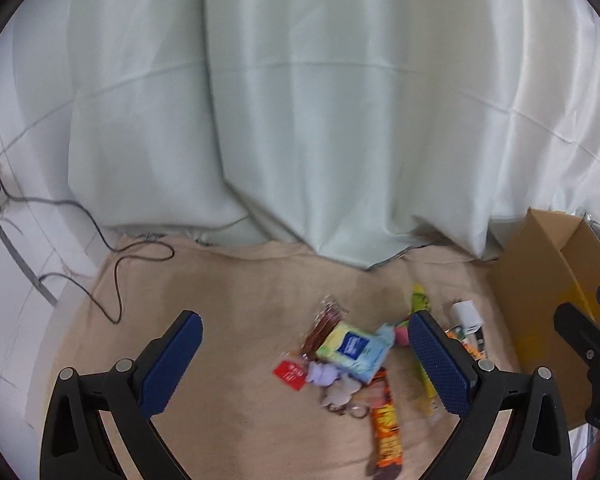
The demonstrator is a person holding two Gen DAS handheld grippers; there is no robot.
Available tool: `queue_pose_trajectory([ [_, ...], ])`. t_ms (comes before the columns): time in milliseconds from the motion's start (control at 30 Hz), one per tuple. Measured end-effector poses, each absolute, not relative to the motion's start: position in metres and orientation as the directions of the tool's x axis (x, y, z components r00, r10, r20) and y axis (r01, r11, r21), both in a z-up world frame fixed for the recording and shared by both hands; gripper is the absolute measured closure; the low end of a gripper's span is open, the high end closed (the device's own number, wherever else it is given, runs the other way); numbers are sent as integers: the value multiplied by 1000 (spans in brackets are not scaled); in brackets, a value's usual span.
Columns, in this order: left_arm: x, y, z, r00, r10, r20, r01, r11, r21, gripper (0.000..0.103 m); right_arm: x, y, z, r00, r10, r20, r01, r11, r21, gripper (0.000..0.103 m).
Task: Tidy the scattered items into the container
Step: 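Move both open tools back over the remaining pile, then grasp the green snack stick with the right tool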
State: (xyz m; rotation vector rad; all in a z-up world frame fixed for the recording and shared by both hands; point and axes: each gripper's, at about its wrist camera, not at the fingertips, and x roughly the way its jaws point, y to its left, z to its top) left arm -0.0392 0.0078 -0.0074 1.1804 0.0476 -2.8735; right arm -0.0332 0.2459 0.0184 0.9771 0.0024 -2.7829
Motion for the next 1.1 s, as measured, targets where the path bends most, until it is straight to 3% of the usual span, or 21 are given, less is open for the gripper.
queue_pose_trajectory([
  [200,-41,-10,-61,-680,-33,-732,56,-998,-7,0,-47,226,-27,-718,-174,-674,163,-983,81,0],
  [500,-48,4,-125,-643,-76,-762,41,-997,64,0,-56,209,-74,-692,-100,-715,199,-978,-56,1],
  [600,-49,1,-130,-632,-43,-774,37,-999,26,0,-59,206,-79,-706,-111,-700,226,-971,-74,7],
  [733,-50,-2,-133,-640,-51,-767,39,-999,34,0,-71,206,-93,-666,-185,-722,269,-963,-1,27],
  [867,-50,-2,-141,-632,-41,-774,18,-999,38,0,-81,202,-107,-650,-211,-730,297,-955,11,28],
  [1000,-50,-5,-149,-617,-20,-787,10,-1000,18,0,-90,200,-114,-637,-217,-740,295,-955,26,50],
  [1100,-52,-10,-147,-620,-8,-785,17,-1000,-3,0,-99,198,-121,-610,-226,-760,292,-955,50,53],
])
